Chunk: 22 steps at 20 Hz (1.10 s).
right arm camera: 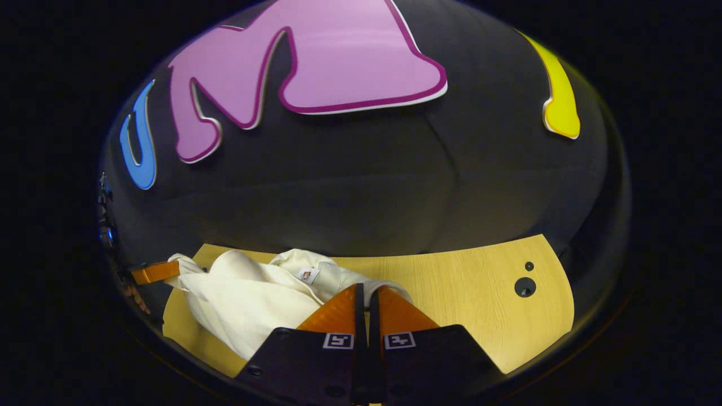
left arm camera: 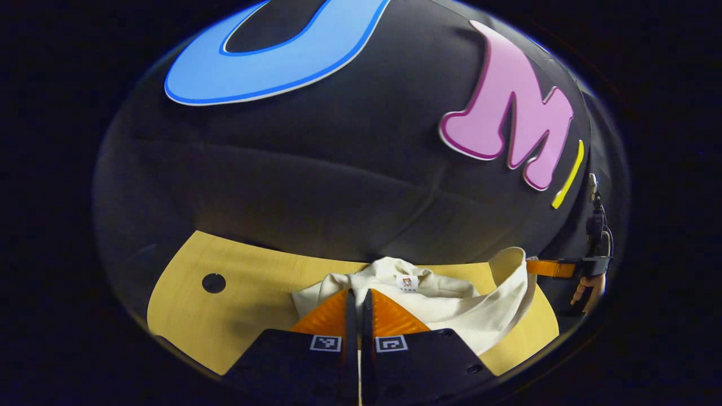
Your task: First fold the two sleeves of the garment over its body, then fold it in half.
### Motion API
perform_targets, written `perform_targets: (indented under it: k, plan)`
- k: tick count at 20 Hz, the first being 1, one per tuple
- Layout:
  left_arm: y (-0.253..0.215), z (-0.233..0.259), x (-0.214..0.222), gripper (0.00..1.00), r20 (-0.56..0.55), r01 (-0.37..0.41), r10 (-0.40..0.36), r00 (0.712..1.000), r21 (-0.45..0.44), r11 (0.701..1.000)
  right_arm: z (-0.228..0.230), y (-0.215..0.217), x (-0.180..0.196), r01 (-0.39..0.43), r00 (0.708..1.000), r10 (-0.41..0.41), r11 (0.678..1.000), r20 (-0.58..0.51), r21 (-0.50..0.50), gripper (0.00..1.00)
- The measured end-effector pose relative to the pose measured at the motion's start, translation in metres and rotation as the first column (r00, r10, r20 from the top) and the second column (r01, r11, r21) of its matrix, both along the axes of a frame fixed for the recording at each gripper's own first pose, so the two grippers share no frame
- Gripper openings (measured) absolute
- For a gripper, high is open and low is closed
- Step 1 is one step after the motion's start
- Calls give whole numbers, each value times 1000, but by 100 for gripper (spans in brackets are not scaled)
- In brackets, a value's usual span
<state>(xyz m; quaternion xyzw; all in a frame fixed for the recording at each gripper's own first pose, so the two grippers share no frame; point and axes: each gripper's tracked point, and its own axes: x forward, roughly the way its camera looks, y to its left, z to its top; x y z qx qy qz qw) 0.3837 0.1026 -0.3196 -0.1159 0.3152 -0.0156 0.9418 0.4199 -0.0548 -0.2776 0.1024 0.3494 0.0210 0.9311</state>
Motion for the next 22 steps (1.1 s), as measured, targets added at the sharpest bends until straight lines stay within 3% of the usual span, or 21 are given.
perform_targets:
  k: [3, 5, 6, 7, 9, 10, 12, 17, 22]
  plan:
    - [26, -36, 29, 14, -5, -74, 74, 997, -7, 997, -34, -15, 31, 30, 999, -32, 998, -27, -52, 5]
    - [42, -49, 37, 22, 1, -113, 113, 994, 36, 993, -53, -21, 39, 44, 998, -47, 995, -33, -95, 14]
    - [43, -56, 41, 30, 9, -108, 108, 994, 45, 993, -58, -20, 37, 35, 998, -40, 993, -41, -112, 23]
    - [46, -55, 41, 53, 9, -111, 110, 994, 60, 992, -66, -21, 32, 18, 998, -27, 989, -57, -143, 29]
    - [40, -51, 36, 100, 15, -109, 108, 994, 71, 992, -65, -17, 23, -12, 999, 2, 979, -49, -203, 63]
    - [34, -45, 35, 96, 36, -104, 101, 994, 76, 992, -60, -18, 21, -14, 1000, 8, 972, -24, -234, 84]
    - [25, -25, 23, 96, 92, -91, 81, 992, 104, 990, -41, -11, 10, 3, 999, 7, 968, 37, -250, 100]
    - [-6, 41, -19, 96, 213, -51, 6, 977, 205, 977, 31, -7, -25, 84, 978, -30, 962, 205, -260, 98]
    - [-46, 126, -85, 96, 335, -32, -18, 942, 144, 989, 112, 8, -82, 125, 945, -49, 968, 324, -218, 98]
